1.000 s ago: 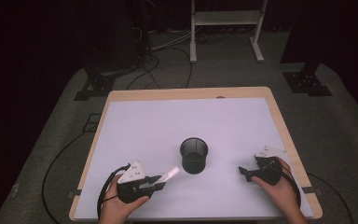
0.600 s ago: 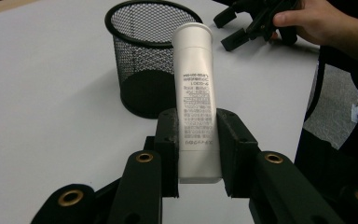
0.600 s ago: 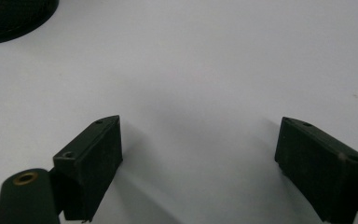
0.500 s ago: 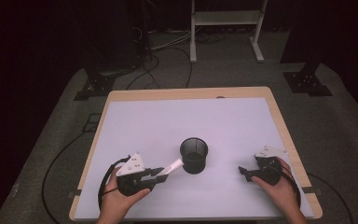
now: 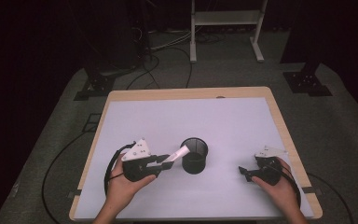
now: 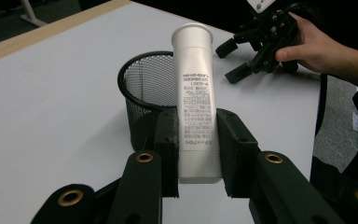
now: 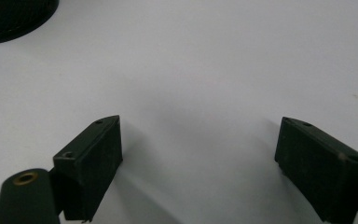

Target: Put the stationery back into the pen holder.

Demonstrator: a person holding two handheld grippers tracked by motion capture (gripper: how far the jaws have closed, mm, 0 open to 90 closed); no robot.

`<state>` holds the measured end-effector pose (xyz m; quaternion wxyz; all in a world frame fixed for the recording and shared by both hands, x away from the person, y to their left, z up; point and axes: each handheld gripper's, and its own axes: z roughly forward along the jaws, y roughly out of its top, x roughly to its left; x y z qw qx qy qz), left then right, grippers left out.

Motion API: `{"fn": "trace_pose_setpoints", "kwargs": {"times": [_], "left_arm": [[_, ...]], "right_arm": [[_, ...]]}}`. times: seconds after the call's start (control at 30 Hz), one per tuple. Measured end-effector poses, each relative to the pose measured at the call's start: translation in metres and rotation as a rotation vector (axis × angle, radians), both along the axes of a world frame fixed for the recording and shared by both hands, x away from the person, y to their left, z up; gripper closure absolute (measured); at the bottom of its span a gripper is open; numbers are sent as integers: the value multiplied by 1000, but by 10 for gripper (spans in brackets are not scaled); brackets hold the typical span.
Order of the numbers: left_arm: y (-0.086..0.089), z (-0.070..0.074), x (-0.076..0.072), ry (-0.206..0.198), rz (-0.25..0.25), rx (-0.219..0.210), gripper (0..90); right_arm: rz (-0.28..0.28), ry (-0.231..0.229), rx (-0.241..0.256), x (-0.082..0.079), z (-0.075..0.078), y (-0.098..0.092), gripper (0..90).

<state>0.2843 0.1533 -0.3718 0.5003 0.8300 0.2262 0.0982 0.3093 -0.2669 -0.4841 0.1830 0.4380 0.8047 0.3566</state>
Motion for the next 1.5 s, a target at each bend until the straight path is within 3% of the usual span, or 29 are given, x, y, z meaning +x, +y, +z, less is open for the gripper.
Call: {"fn": "trace_pose_setpoints", "kwargs": {"times": [0.27, 0.8, 1.5], "left_arm": [[-10, 6, 14, -4, -7, -4, 711], [-35, 0, 47, 44, -33, 33, 710], [-41, -8, 60, 76, -25, 56, 709]], "right_arm": [[0, 0, 0, 0, 0, 0, 137], [0, 1, 1, 0, 0, 0, 137], [0, 1, 0, 0, 0, 0, 137]]}}
